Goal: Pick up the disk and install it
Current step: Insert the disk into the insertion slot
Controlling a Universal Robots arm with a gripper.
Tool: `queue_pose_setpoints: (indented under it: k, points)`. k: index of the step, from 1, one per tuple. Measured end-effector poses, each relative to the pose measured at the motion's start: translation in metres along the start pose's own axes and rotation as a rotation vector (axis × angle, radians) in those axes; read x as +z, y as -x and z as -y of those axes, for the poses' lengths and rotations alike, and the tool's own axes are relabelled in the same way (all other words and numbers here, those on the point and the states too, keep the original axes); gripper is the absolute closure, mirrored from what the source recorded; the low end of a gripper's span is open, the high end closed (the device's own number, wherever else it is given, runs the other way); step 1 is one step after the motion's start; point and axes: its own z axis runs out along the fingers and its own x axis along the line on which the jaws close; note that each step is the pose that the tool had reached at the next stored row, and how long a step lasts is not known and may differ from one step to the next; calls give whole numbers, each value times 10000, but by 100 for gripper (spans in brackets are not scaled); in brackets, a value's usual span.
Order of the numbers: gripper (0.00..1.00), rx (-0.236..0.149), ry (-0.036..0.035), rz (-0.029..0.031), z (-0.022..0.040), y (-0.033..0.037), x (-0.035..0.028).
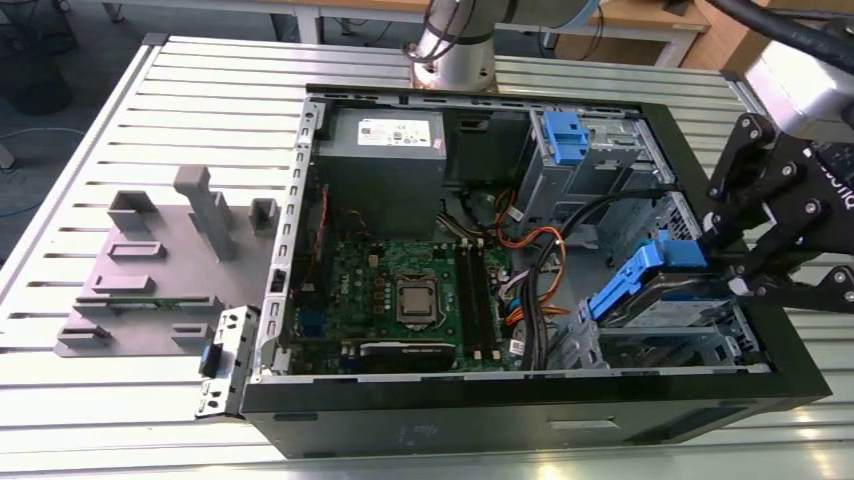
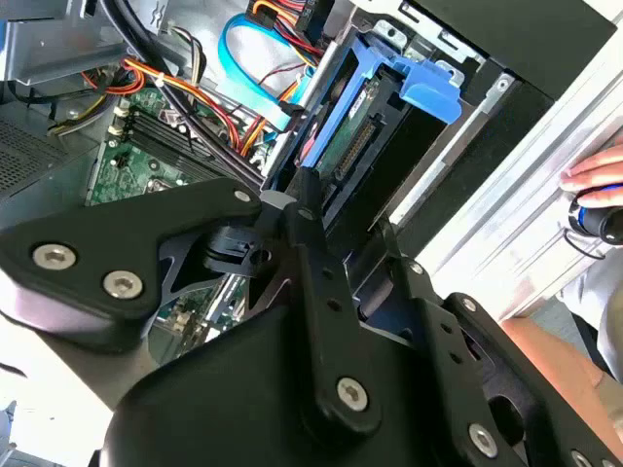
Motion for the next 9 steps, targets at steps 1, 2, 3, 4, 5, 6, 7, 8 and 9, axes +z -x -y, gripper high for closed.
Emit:
queue_pose_setpoints:
  k: [1, 2, 3, 4, 5, 6, 7, 8, 9]
  points:
    - [65, 0, 0, -1, 0, -1, 16]
    - [65, -1, 0, -2, 1, -2, 33]
    - [65, 0, 0, -2, 0, -4, 49]
    - [65, 0, 0, 1, 1, -5, 67]
    - [65, 0, 0, 2, 1, -6, 85]
    - [58, 0, 0, 1, 2, -7, 100]
    - [58, 0, 0, 4, 2, -8, 118]
    - [57, 1, 0, 0, 2, -10, 133]
    - [57, -1, 0, 1, 3, -11, 150]
